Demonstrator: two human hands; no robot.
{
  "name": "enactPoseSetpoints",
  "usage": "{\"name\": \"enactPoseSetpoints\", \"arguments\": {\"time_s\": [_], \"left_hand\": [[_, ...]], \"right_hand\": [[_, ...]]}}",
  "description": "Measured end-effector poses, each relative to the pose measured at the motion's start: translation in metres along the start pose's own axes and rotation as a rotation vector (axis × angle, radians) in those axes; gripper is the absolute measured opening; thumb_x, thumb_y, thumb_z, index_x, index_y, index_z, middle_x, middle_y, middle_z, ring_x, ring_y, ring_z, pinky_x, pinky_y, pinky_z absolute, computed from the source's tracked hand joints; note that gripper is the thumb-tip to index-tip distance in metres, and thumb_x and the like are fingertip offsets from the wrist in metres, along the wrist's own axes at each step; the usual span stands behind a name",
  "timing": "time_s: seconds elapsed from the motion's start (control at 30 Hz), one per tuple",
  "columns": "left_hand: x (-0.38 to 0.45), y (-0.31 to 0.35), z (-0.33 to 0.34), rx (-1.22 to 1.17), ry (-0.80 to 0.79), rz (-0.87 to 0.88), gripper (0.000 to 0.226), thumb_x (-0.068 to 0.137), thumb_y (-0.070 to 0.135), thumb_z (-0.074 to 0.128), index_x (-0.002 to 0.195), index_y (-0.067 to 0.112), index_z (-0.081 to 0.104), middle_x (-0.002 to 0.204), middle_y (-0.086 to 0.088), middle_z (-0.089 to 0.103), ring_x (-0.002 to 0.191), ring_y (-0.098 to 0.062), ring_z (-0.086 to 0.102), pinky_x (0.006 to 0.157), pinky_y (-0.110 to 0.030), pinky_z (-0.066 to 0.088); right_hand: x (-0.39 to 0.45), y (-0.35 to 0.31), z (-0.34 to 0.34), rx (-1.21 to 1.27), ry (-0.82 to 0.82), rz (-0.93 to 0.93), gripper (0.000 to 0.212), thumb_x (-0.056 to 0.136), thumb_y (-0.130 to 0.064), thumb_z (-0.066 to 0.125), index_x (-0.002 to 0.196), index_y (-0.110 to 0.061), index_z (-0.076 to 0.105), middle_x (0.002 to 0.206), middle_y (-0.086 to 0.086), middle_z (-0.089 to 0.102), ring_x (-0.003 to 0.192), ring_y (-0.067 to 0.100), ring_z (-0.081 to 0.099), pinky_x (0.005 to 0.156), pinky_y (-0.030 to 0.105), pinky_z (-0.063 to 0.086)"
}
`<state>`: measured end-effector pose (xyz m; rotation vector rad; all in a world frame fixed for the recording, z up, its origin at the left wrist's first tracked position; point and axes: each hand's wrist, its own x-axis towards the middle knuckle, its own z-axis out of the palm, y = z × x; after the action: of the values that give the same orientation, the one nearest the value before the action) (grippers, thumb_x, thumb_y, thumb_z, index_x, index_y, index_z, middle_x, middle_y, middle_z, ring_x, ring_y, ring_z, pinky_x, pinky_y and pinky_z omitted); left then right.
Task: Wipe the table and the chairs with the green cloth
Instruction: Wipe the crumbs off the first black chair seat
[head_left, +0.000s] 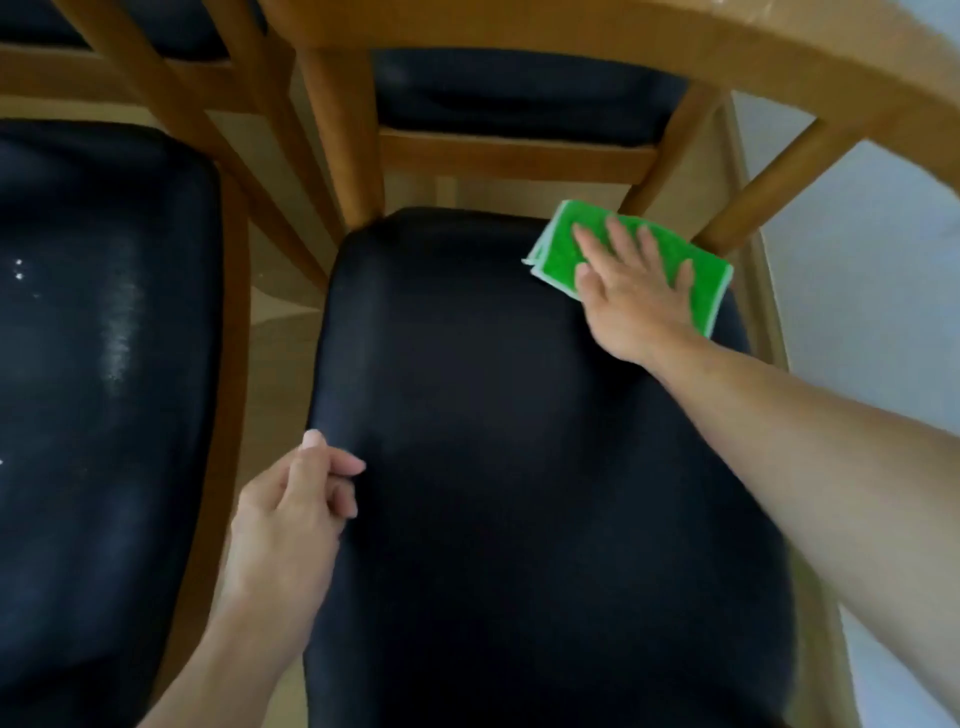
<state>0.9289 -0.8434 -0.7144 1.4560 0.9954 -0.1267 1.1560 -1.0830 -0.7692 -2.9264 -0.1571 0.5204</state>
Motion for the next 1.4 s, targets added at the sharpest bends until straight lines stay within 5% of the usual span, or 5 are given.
{"name": "enactPoseSetpoints", "arguments": {"time_s": [0.33,0.6,0.87,1.03,1.4], "left_hand": [[-0.037,-0.011,0.046,0.112,-0.124,-0.046,0.048,0.100,0.048,0.038,0.068,0.029,0.067,0.056,0.006,0.054,0.047,-0.005,0.043,0.055,-0.030,0.033],[-0.083,-0.056,0.032,0.257,-0.171,-0.188,0.038,0.099,0.041,0.045,0.075,0.023,0.067,0.055,0.007,0.058,0.048,-0.005,0.050,0.056,-0.032,0.043],[-0.093,-0.068,0.006,0.280,-0.171,-0.324,0.031,0.092,0.049,0.055,0.086,0.022,0.069,0.082,-0.001,0.073,0.086,-0.023,0.069,0.083,-0.045,0.056],[-0.100,-0.050,0.001,0.029,-0.276,-0.480,0.020,0.093,0.030,0.062,0.109,0.018,0.062,0.098,-0.009,0.073,0.088,-0.023,0.070,0.070,-0.034,0.053],[-0.142,0.002,-0.019,-0.076,-0.389,-0.461,0.018,0.092,0.003,0.059,0.104,0.011,0.070,0.099,-0.012,0.074,0.088,-0.027,0.073,0.068,-0.037,0.058]], "right_hand": [[-0.157,0.048,0.038,0.222,-0.104,0.589,0.050,0.095,-0.059,0.013,0.131,-0.065,-0.021,0.154,-0.023,-0.027,0.143,0.042,-0.018,0.101,0.078,0.004],[-0.295,-0.063,0.073,0.376,-0.340,0.806,0.076,0.100,-0.046,0.030,0.147,-0.027,-0.027,0.152,0.005,-0.038,0.140,0.051,-0.019,0.110,0.065,0.014],[-0.308,-0.126,0.055,0.188,-0.574,0.346,0.052,0.099,-0.012,0.036,0.149,-0.007,0.021,0.155,0.032,0.001,0.140,0.050,0.017,0.114,0.047,0.023],[-0.308,-0.110,0.027,0.406,-0.426,0.230,0.022,0.101,-0.016,0.034,0.088,-0.010,0.051,0.107,0.014,0.061,0.090,0.031,0.058,0.072,0.035,0.042],[-0.347,-0.070,-0.052,1.580,-0.413,0.651,0.034,0.105,-0.025,0.036,0.093,-0.015,0.066,0.096,0.015,0.071,0.087,0.033,0.071,0.065,0.043,0.058]]}}
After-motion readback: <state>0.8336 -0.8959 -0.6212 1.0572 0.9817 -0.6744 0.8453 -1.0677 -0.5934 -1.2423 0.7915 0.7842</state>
